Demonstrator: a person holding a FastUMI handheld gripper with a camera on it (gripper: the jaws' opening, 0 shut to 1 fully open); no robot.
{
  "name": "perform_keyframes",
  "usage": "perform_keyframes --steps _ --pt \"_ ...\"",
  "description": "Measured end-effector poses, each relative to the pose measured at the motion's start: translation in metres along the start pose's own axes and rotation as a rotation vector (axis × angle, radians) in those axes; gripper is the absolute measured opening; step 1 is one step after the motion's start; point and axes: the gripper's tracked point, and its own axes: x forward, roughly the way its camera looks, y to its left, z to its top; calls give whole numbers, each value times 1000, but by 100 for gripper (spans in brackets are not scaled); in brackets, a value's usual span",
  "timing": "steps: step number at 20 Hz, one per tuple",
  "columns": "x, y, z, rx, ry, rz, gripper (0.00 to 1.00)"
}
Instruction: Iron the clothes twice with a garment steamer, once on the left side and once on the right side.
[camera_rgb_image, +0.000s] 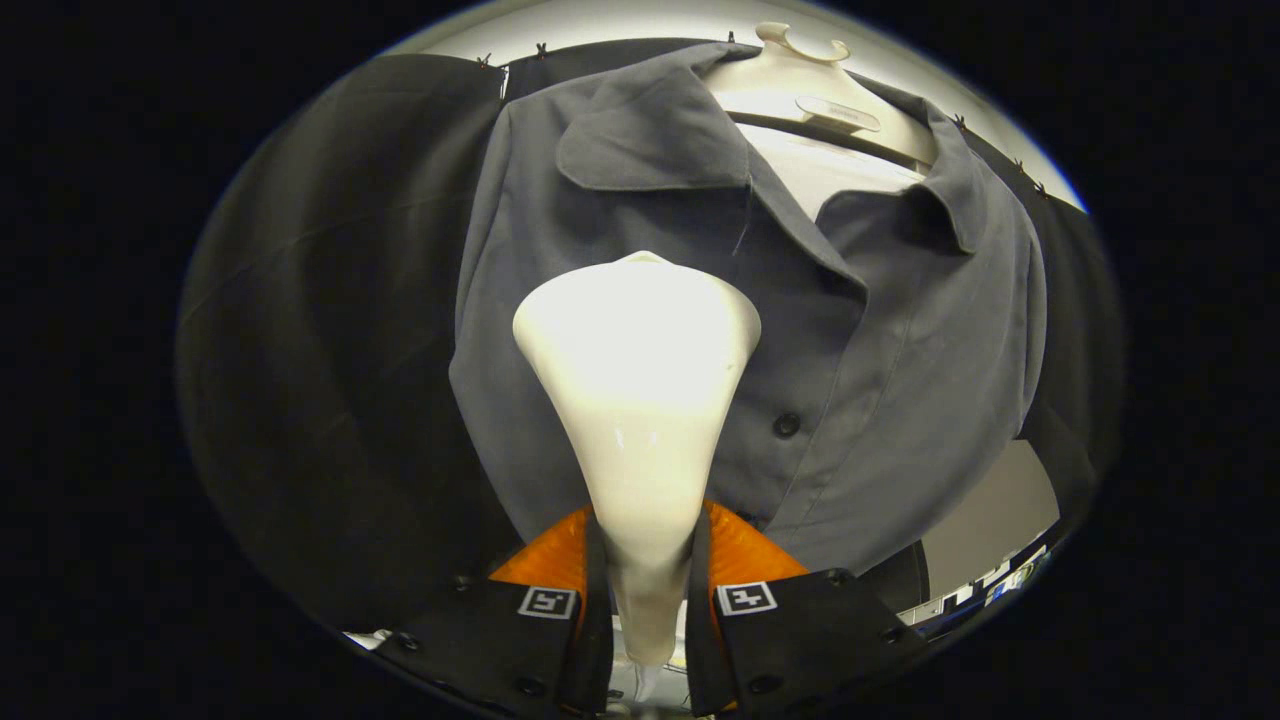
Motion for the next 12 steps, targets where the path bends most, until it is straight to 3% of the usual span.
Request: perform_keyframes --steps 12 --pt "46 11 -66 -18 107 -5 37"
